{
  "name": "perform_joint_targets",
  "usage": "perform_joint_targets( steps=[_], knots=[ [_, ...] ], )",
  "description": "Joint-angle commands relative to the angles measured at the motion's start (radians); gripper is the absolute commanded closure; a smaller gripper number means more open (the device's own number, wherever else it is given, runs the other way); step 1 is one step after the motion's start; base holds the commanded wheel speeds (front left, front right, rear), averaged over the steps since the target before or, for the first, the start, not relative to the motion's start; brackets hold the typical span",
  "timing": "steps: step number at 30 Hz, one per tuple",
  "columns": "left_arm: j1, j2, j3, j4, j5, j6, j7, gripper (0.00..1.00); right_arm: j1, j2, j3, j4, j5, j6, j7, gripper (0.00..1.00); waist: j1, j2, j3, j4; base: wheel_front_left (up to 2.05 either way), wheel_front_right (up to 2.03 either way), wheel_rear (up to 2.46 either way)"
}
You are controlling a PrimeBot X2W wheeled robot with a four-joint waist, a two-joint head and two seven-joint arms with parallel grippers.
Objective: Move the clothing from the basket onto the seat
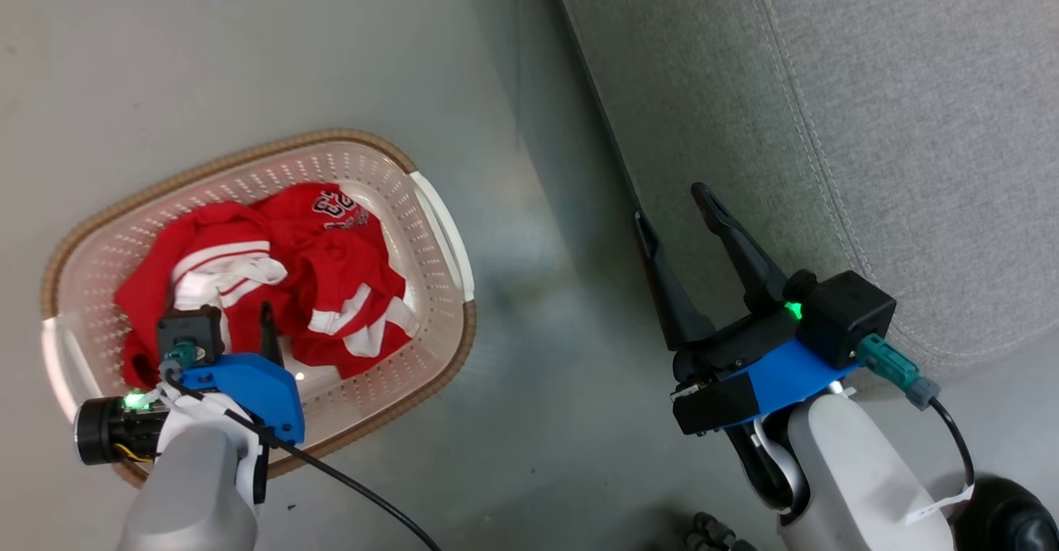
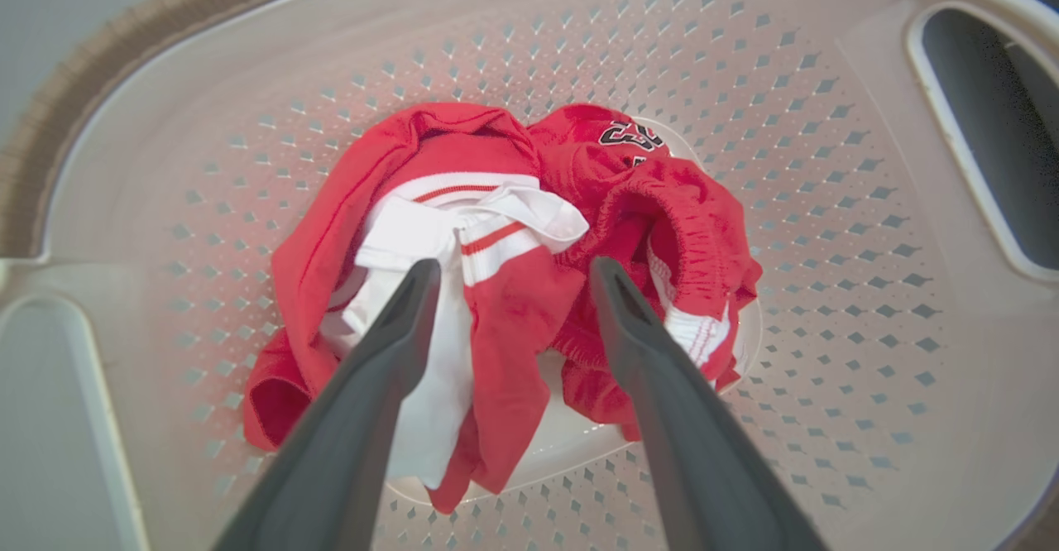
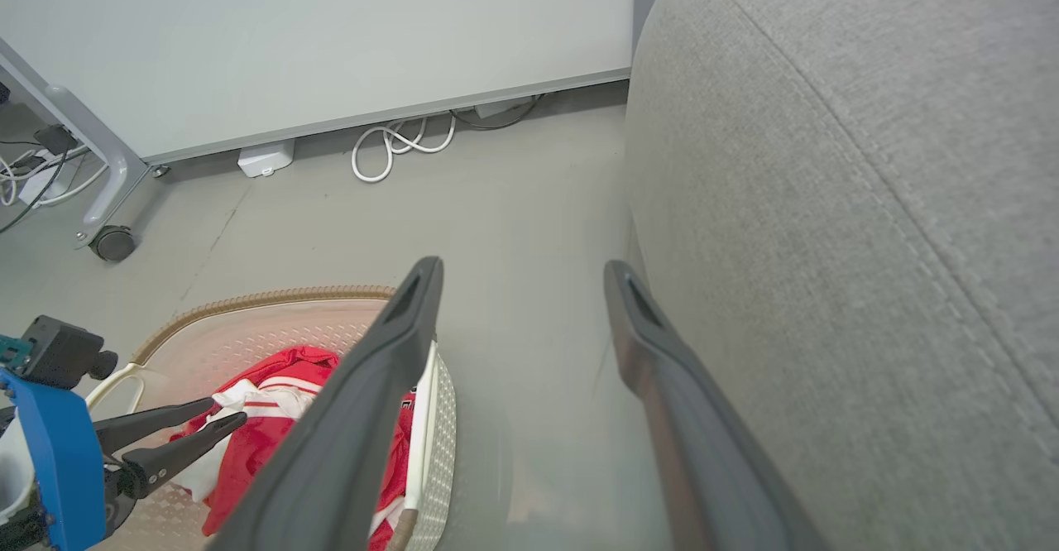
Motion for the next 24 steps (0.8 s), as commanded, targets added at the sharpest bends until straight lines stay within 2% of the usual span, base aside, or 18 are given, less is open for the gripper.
perform_joint_targets(
  steps=[1, 15, 24],
  knots=[
    [-0.024, 0.011, 0.002, 0.009, 0.001, 0.011, -0.005, 0.0, -0.019, -0.001, 0.005, -0.007, 0.011, 0.0, -0.004, 0.0, -0.0003, 0.0001, 0.029, -0.018, 0.0, 0.0, 0.0],
    [-0.138, 0.082, 0.018, 0.09, -0.026, 0.046, -0.003, 0.0, -0.047, -0.001, 0.048, -0.048, 0.056, 0.0, -0.004, 0.0, -0.0003, 0.0001, 0.166, -0.07, 0.0, 0.0, 0.0],
    [-0.182, 0.097, 0.014, 0.11, -0.037, 0.055, -0.003, 0.0, -0.054, -0.001, 0.06, -0.058, 0.074, 0.0, -0.004, 0.0, -0.0003, 0.0001, 0.211, -0.075, 0.0, 0.0, 0.0]
  ],
)
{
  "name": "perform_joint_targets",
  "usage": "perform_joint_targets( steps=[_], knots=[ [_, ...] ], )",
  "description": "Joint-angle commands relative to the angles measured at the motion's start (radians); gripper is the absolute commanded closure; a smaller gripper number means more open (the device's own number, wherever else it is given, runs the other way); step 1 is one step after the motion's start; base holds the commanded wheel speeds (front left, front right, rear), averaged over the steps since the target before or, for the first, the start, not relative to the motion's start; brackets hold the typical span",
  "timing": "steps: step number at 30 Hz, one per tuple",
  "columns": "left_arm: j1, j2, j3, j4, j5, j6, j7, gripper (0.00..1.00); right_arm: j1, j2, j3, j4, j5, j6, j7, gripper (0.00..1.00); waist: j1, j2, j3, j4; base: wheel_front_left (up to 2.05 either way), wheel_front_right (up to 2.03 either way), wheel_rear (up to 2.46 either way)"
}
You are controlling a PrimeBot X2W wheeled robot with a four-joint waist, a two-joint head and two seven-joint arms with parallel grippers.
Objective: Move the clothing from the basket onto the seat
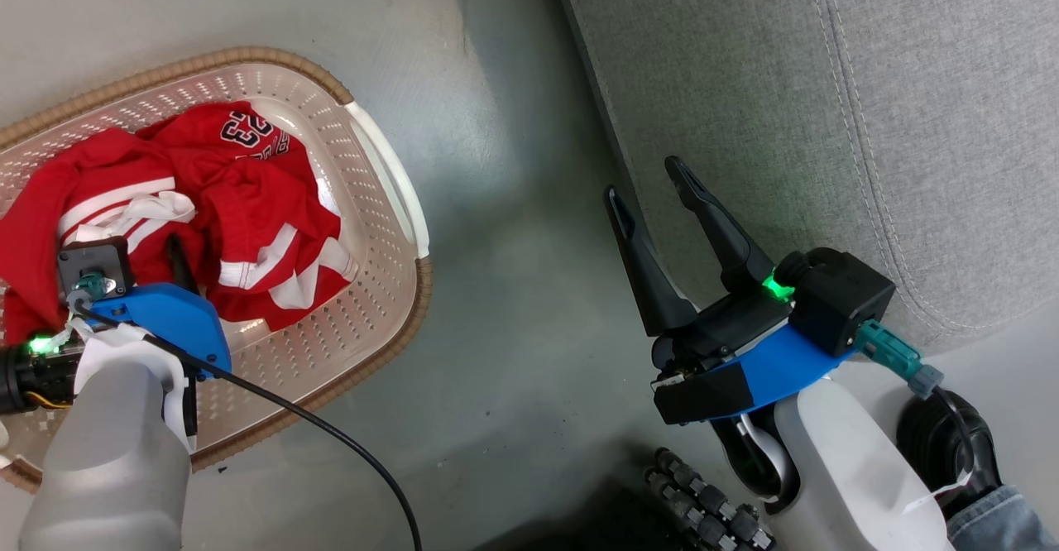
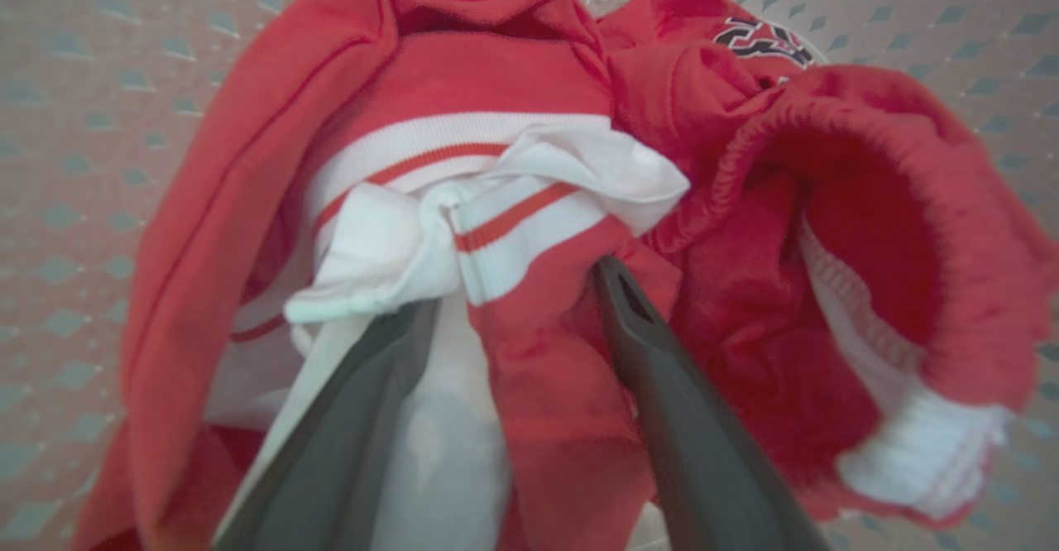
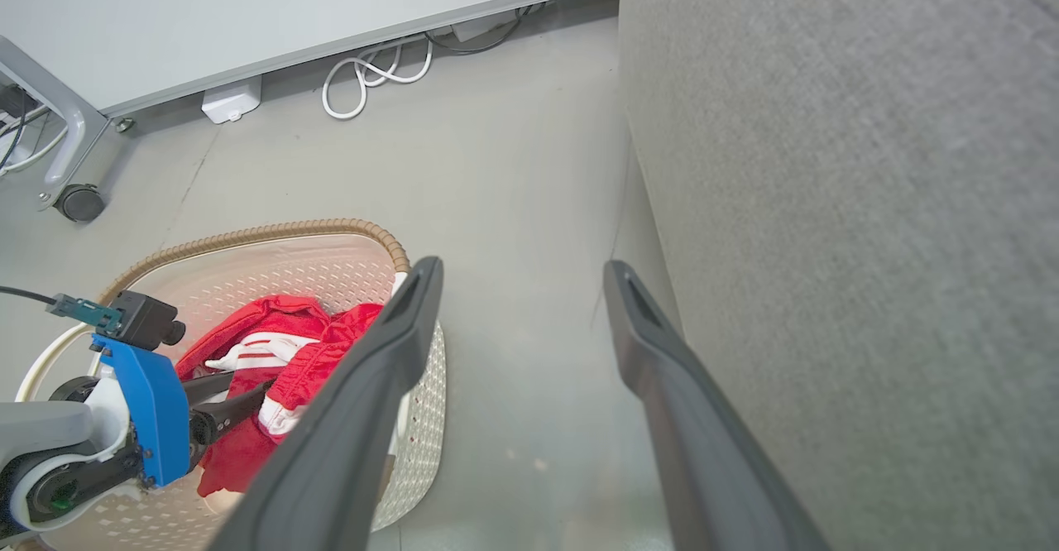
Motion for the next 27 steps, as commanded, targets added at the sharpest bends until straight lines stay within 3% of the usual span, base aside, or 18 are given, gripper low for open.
perform_joint_targets(
  steps=[1, 2, 3, 5, 6, 27],
  knots=[
    [-0.015, 0.006, 0.0, 0.005, -0.004, 0.005, -0.005, 0.0, -0.018, -0.001, 0.002, -0.003, 0.006, 0.0, -0.004, 0.0, -0.0001, 0.0001, 0.002, 0.0, 0.0, 0.0, 0.0],
    [-0.017, 0.007, 0.0, 0.008, -0.006, 0.004, -0.004, 0.0, -0.02, -0.001, 0.003, -0.003, 0.007, 0.0, -0.004, 0.0, -0.0001, 0.0001, 0.002, 0.0, 0.0, 0.0, 0.0],
    [-0.018, 0.007, -0.001, 0.011, -0.008, 0.002, -0.004, 0.14, -0.021, -0.001, 0.003, -0.003, 0.006, 0.0, -0.004, 0.0, -0.0001, 0.0001, 0.002, 0.0, 0.0, 0.0, 0.0],
    [-0.02, 0.008, -0.003, 0.018, -0.01, -0.003, -0.003, 0.77, -0.022, -0.001, 0.003, -0.002, 0.007, 0.0, -0.004, 0.0, -0.0001, 0.0001, 0.0, 0.001, 0.0, 0.0, 0.0],
    [-0.022, 0.008, -0.005, 0.022, -0.011, -0.007, -0.002, 1.0, -0.022, -0.001, 0.002, -0.001, 0.007, 0.0, -0.004, 0.0, -0.0001, 0.0001, 0.0, 0.001, 0.0, 0.0, 0.0],
    [-0.047, -0.019, -0.024, 0.066, -0.047, -0.034, -0.027, 1.0, -0.026, -0.001, -0.022, 0.015, -0.026, 0.0, -0.004, 0.0, -0.0001, 0.0001, -0.049, 0.046, 0.0, 0.0, 0.0]
  ],
)
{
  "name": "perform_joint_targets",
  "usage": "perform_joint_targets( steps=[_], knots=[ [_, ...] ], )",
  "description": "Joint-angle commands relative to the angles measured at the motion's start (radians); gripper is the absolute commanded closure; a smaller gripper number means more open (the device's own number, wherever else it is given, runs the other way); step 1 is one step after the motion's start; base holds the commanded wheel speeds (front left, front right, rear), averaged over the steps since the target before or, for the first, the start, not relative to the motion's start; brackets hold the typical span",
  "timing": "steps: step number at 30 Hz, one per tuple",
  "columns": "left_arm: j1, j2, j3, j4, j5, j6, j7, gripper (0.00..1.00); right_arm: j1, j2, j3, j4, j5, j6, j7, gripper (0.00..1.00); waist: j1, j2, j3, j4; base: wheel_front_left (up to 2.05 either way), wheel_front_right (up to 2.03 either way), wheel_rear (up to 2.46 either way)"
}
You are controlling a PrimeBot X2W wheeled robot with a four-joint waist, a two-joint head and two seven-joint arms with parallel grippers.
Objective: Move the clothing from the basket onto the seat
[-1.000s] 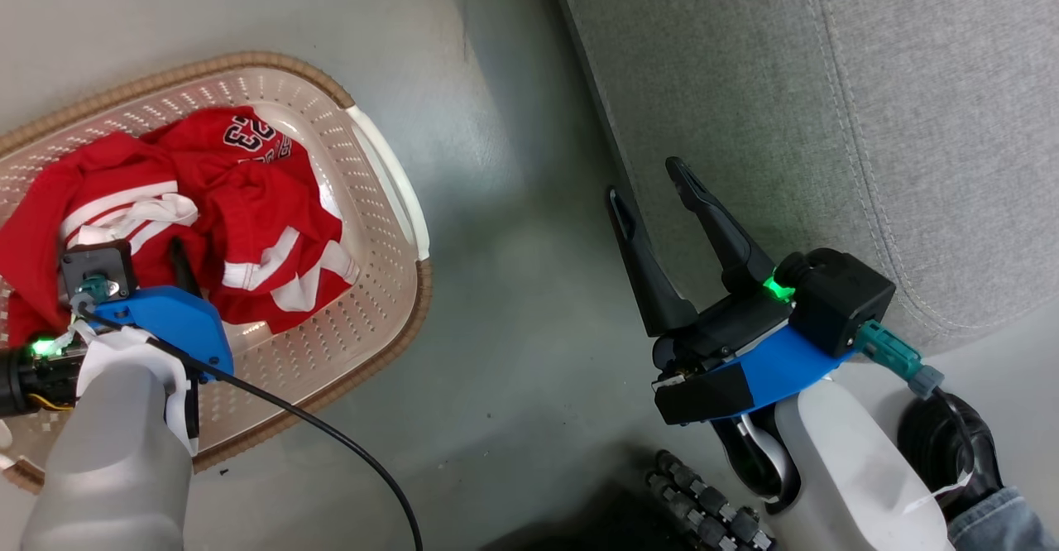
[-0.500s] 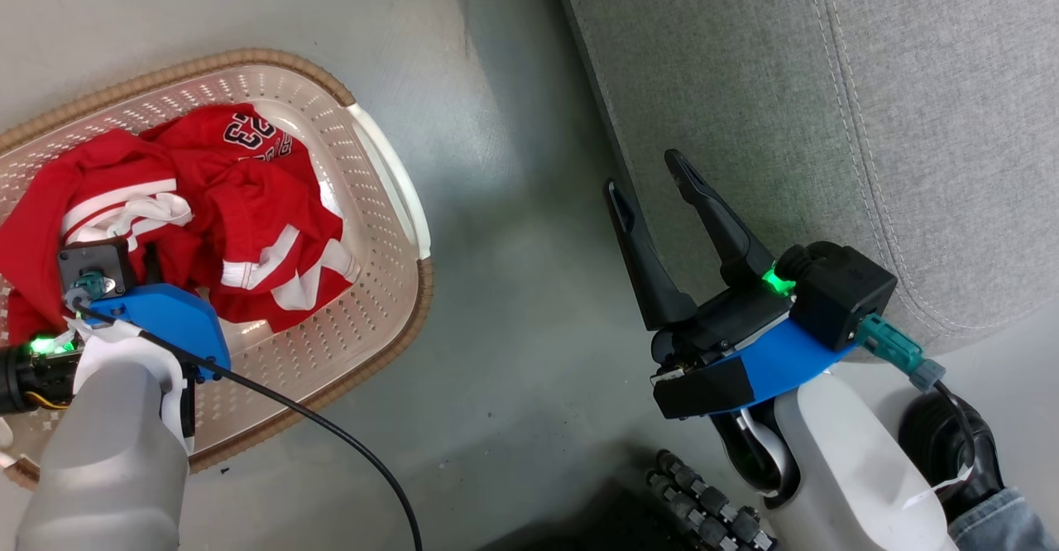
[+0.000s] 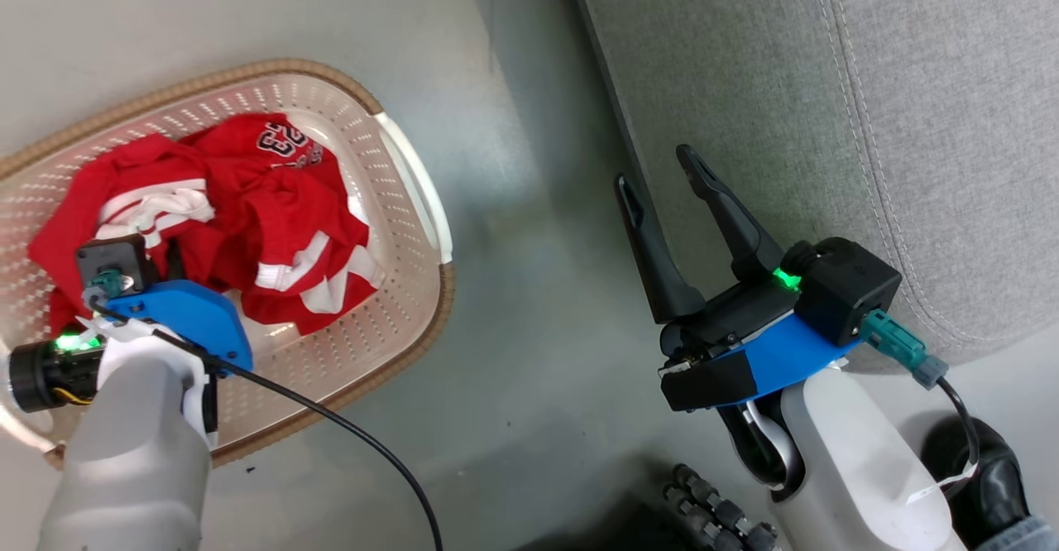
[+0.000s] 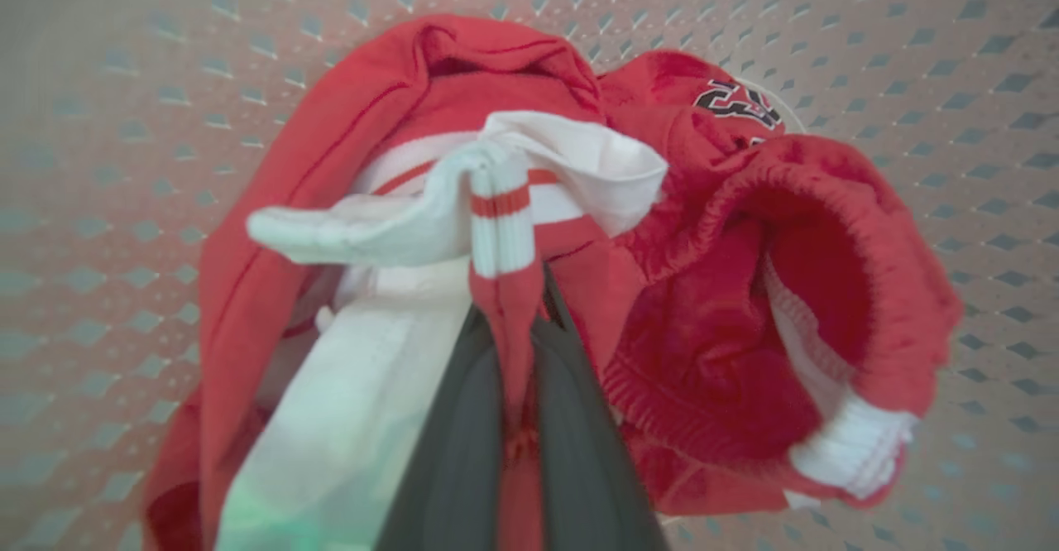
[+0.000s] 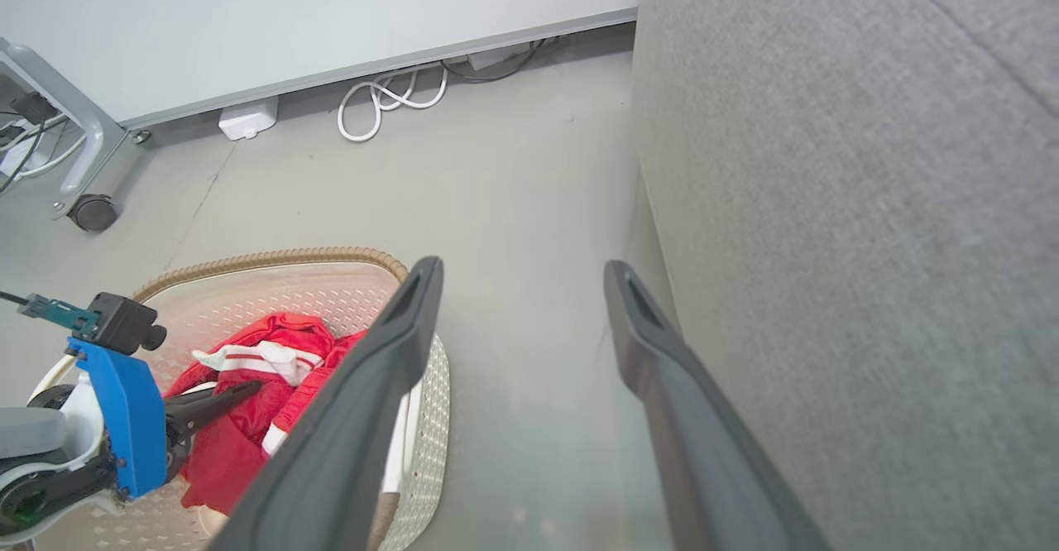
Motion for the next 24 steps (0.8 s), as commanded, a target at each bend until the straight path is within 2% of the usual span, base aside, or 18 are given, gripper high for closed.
perform_joint_targets(
  steps=[1, 6, 12, 18, 24],
  knots=[
    [-0.009, -0.001, 0.0, -0.003, -0.003, -0.004, -0.006, 1.0, -0.008, -0.001, -0.004, 0.003, -0.005, 0.0, -0.004, 0.0, 0.0, 0.0, -0.022, 0.018, 0.0, 0.0, 0.0],
    [0.017, -0.043, 0.0, -0.018, -0.021, -0.024, -0.021, 1.0, -0.001, -0.001, -0.026, 0.019, -0.045, 0.0, -0.004, 0.0, 0.0, 0.0, -0.109, 0.07, 0.0, 0.0, 0.0],
    [0.068, -0.09, -0.015, -0.09, -0.017, -0.075, -0.028, 1.0, 0.025, -0.002, -0.061, 0.051, -0.102, 0.0, -0.004, 0.0, 0.0, 0.0, -0.245, 0.149, 0.0, 0.0, 0.0],
    [0.129, -0.134, -0.077, -0.136, 0.015, -0.111, -0.028, 1.0, 0.078, -0.002, -0.095, 0.098, -0.144, 0.0, -0.004, 0.0, 0.0, 0.0, -0.389, 0.237, 0.0, 0.0, 0.0],
    [0.178, -0.157, -0.131, -0.171, 0.028, -0.129, -0.028, 1.0, 0.134, -0.002, -0.107, 0.139, -0.164, 0.0, -0.004, 0.0, 0.0, 0.0, -0.521, 0.305, 0.0, 0.0, 0.0]
  ],
)
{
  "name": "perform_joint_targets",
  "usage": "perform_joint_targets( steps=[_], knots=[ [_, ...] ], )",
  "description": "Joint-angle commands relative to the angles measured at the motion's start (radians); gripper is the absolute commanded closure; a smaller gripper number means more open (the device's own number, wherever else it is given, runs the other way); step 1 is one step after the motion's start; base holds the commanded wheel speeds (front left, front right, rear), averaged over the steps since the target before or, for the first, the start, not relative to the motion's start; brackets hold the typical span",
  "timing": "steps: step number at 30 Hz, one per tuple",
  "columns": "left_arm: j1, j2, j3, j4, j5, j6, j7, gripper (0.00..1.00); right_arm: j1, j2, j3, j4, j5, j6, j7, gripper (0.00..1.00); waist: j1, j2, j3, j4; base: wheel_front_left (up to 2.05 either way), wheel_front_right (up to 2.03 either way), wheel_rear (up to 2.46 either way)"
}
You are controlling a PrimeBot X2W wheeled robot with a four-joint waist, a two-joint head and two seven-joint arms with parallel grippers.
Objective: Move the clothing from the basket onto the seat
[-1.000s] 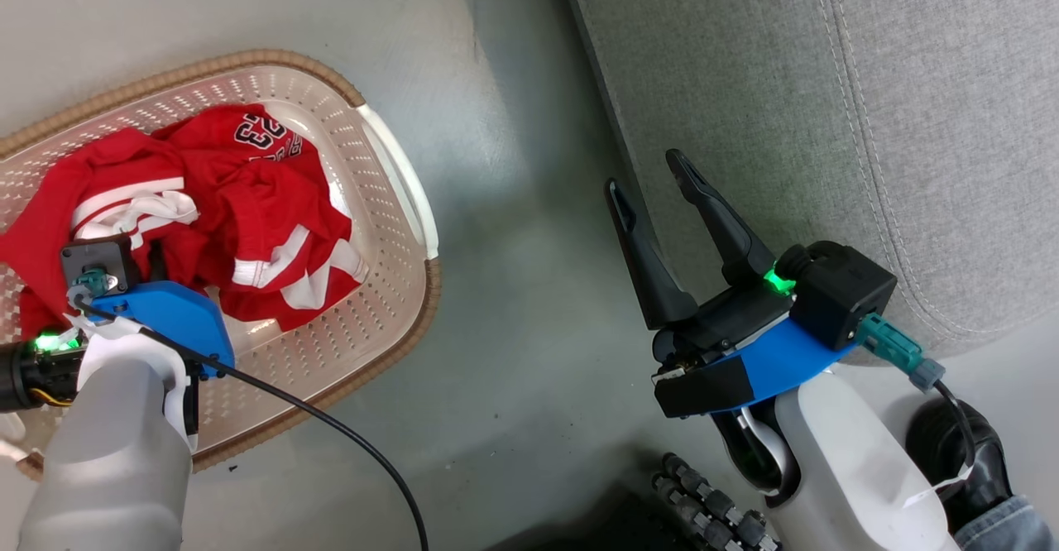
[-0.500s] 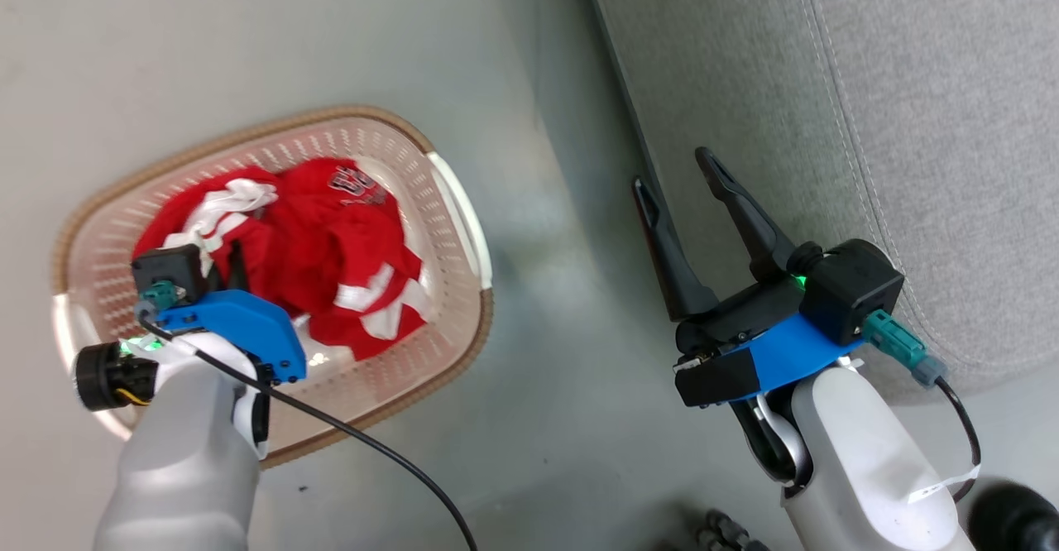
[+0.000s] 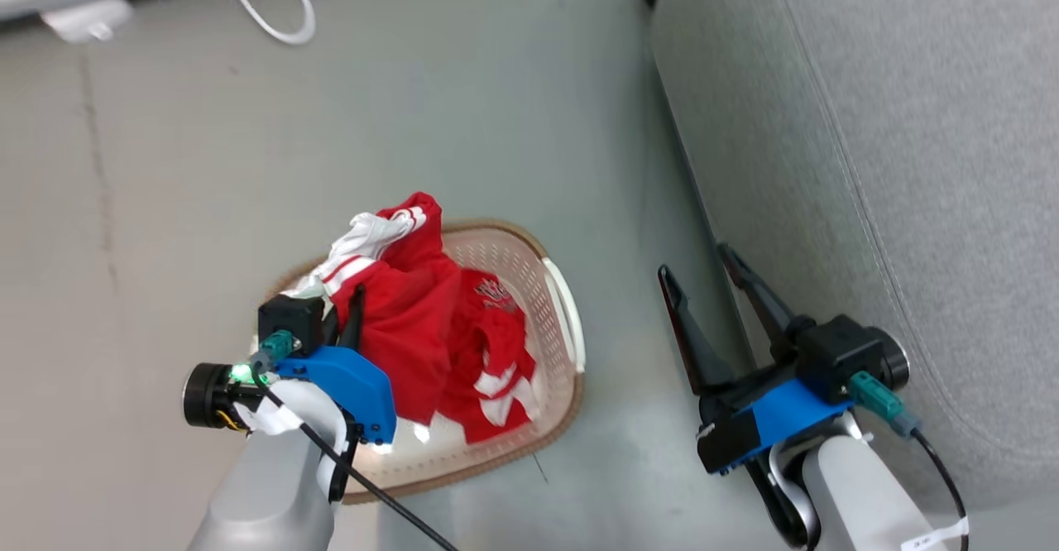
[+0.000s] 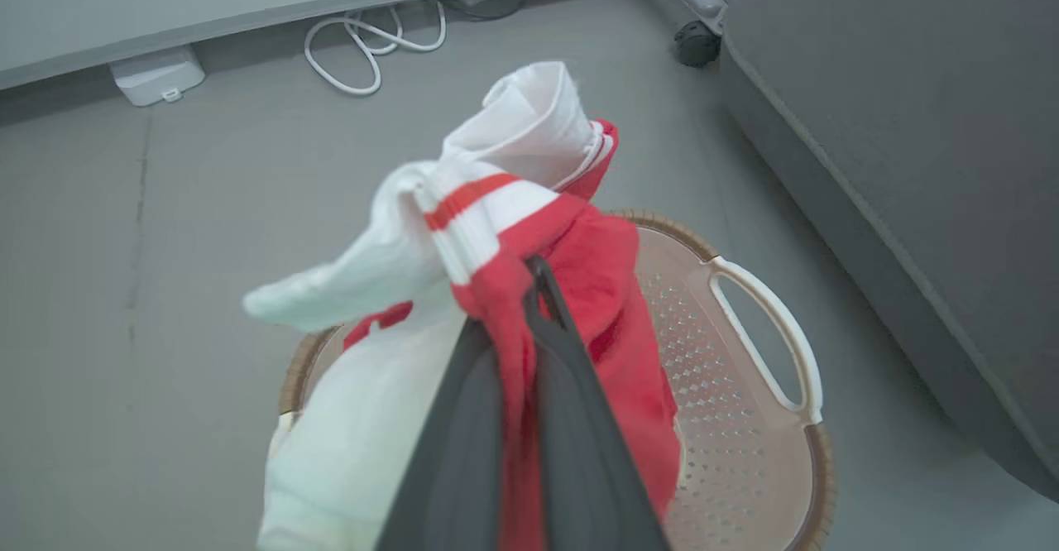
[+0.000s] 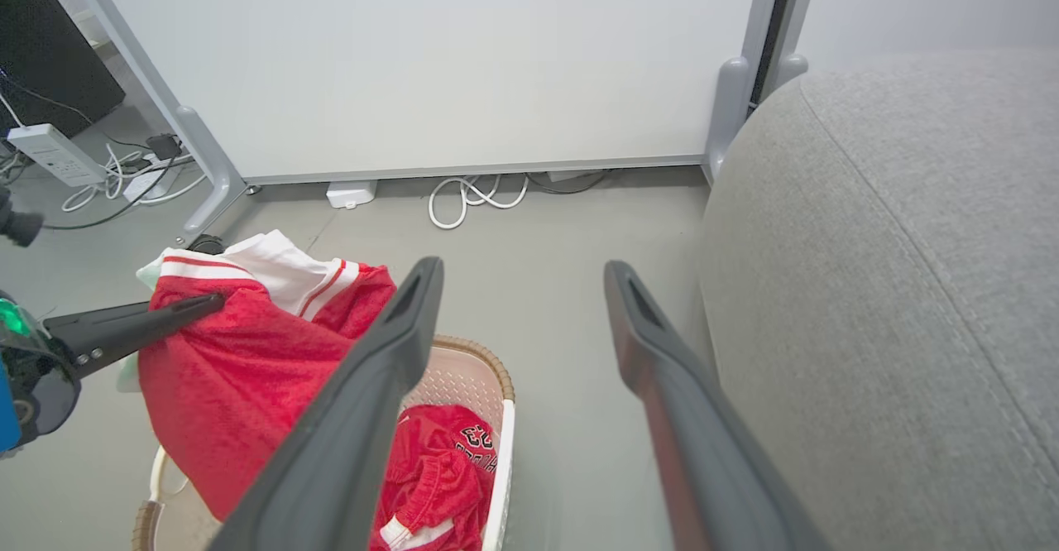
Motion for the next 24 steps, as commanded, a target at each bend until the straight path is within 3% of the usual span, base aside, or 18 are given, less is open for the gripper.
perform_joint_targets(
  steps=[1, 11, 24],
  knots=[
    [0.015, -0.002, -0.008, -0.009, 0.001, -0.003, -0.005, 1.0, 0.02, -0.003, -0.002, 0.006, -0.007, 0.0, -0.003, 0.0, 0.0002, -0.0001, -0.106, 0.078, 0.0, 0.0, 0.0],
    [0.075, -0.009, -0.118, -0.093, -0.034, -0.023, -0.005, 1.0, 0.107, -0.003, -0.012, 0.047, -0.005, 0.0, 0.004, 0.0, 0.0002, -0.0001, -0.289, 0.132, 0.0, 0.0, 0.0],
    [0.031, -0.009, -0.398, -0.213, -0.219, -0.026, -0.002, 1.0, 0.2, -0.003, -0.017, 0.031, 0.006, 0.0, 0.039, 0.0, 0.0002, -0.0001, -0.429, 0.163, 0.0, 0.0, 0.0]
  ],
)
